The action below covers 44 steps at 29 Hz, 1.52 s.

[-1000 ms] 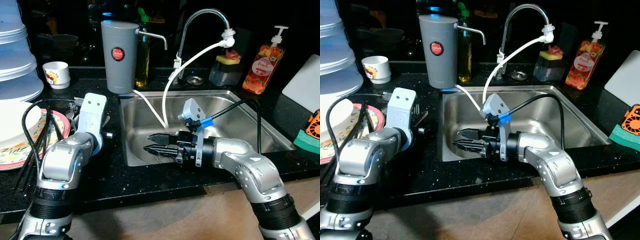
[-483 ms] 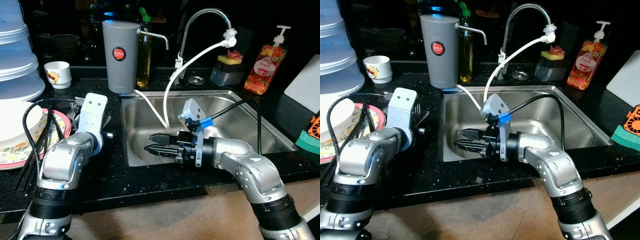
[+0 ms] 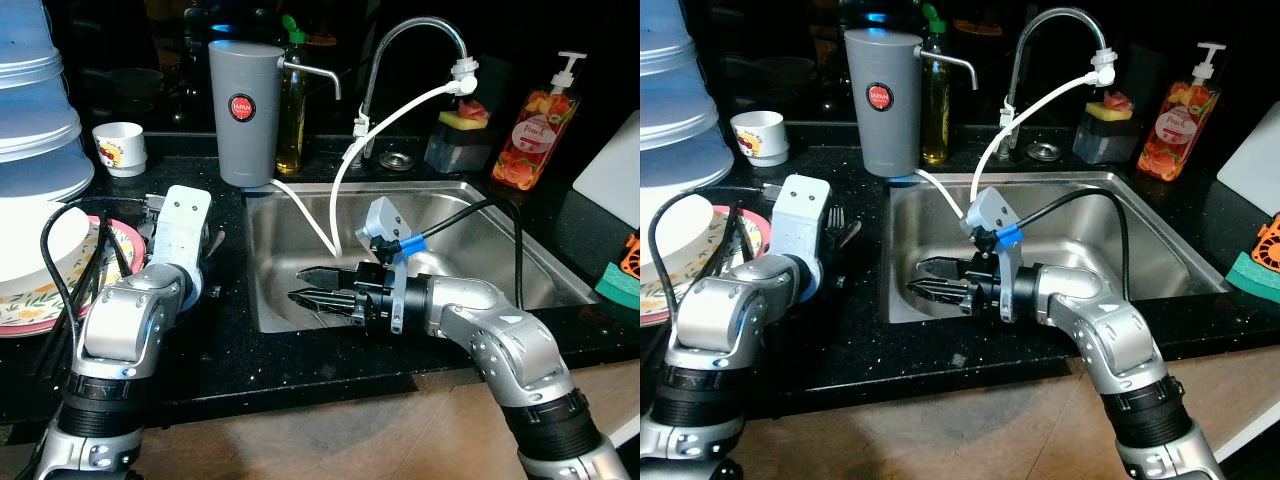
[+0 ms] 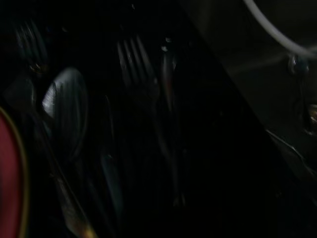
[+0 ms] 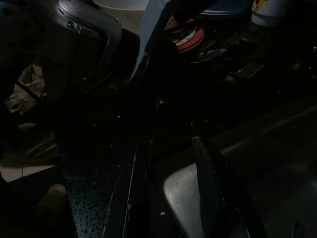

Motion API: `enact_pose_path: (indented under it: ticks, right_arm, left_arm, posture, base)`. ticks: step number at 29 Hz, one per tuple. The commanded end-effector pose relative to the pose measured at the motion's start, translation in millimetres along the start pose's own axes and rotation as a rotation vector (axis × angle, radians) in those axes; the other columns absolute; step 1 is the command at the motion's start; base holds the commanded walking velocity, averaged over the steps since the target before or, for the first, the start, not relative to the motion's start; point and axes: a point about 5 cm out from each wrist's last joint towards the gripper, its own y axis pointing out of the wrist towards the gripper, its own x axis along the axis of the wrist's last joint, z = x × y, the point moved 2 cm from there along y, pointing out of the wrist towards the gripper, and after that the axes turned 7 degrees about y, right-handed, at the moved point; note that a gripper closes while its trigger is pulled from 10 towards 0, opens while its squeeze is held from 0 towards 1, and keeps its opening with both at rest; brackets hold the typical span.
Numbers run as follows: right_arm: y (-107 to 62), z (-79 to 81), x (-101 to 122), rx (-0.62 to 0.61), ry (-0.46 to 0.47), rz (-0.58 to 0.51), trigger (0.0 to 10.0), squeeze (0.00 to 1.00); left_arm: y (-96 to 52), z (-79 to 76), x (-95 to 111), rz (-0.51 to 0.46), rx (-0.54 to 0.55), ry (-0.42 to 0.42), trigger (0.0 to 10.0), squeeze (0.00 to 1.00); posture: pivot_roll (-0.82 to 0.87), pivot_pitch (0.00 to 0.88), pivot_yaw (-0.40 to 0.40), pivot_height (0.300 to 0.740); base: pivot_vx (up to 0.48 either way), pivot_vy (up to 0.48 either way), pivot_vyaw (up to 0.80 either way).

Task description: Kitchen organization

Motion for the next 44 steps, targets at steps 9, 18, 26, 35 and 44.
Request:
enact_pose_path:
  ticks: [9,18,26,35,44]
  right_arm:
    - [-3.7,0.2,0.3,-0.008,0.004,-0.003,10.0,0.00]
    - [-4.1,0.8,1.5,-0.007,0.007,-0.011,10.0,0.00]
    - [-6.1,-0.4,4.5,-0.010,0.006,-0.016,10.0,0.00]
    - [-7.1,-3.0,7.5,-0.015,-0.001,-0.019,10.0,0.00]
    - [-8.1,-11.5,16.4,-0.060,0.003,-0.064,10.0,0.00]
  left_arm:
    - [2.6,4.3,-12.0,0.053,0.015,-0.016,0.0,0.00]
    - [-2.0,14.6,0.8,-0.009,0.068,-0.036,0.0,0.00]
    - [-12.9,20.5,26.2,-0.099,0.077,-0.057,0.0,0.00]
    - [-20.2,19.2,42.4,-0.153,0.063,-0.069,0.0,0.00]
    - [-30.3,25.3,69.0,-0.348,0.088,-0.076,0.0,0.00]
  posture:
    - [-0.02,0.035,-0.046,0.740]
    - [-0.02,0.024,-0.050,0.740]
    - [-0.02,0.013,-0.055,0.740]
    - [-0.02,0.003,-0.059,0.740]
    - [-0.02,0.000,-0.066,0.740]
  base:
    - [0.000,0.000,0.00]
    - [0.000,0.000,0.00]
    - [0.000,0.000,0.00]
    - [0.000,0.000,0.00]
    - [0.000,0.000,0.00]
